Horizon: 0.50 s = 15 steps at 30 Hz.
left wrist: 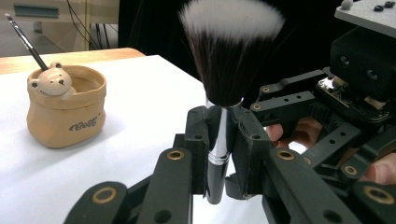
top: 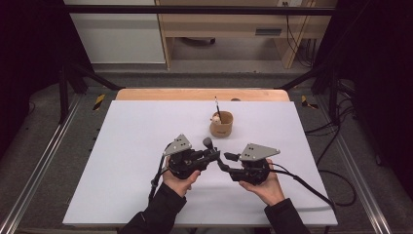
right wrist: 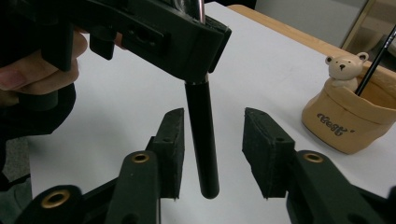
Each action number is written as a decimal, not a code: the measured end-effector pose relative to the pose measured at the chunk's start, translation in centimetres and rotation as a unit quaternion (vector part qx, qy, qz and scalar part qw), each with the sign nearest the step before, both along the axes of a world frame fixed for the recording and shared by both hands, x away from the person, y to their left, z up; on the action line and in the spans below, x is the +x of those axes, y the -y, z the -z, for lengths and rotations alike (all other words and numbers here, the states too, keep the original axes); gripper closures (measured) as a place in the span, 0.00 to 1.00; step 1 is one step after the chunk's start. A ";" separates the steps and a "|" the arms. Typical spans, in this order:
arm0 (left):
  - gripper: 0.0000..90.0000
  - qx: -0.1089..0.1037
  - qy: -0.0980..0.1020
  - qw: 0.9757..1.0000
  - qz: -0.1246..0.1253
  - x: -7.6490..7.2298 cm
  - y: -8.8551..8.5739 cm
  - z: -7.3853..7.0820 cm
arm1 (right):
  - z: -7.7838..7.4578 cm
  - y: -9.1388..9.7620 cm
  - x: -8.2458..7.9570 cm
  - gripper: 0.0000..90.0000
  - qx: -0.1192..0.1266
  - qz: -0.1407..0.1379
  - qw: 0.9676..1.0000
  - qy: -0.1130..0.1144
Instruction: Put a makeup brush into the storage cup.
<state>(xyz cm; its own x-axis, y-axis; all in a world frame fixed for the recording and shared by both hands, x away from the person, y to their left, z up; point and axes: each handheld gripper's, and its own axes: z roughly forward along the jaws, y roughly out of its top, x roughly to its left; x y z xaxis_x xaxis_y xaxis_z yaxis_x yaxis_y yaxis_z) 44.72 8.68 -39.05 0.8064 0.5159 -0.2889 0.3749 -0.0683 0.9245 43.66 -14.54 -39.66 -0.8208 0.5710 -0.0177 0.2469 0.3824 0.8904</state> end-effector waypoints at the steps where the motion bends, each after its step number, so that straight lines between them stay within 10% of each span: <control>1: 0.85 0.000 0.000 1.000 0.001 0.0 0.1 0.0 | 0.0 0.0 0.0 0.68 0.000 -0.002 1.000 -0.002; 15: 0.85 0.001 -0.004 1.000 0.005 0.1 0.6 0.1 | -0.2 -0.6 0.3 0.84 0.004 -0.010 1.000 -0.007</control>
<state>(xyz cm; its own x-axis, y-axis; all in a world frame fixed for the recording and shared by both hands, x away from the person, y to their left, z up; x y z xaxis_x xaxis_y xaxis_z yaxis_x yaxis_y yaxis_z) 44.80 8.11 -39.18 0.8090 0.5086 -0.2948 0.3825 -0.0746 0.9209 43.95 -13.99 -39.51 -0.8318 0.5550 -0.0013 0.2521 0.3798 0.8900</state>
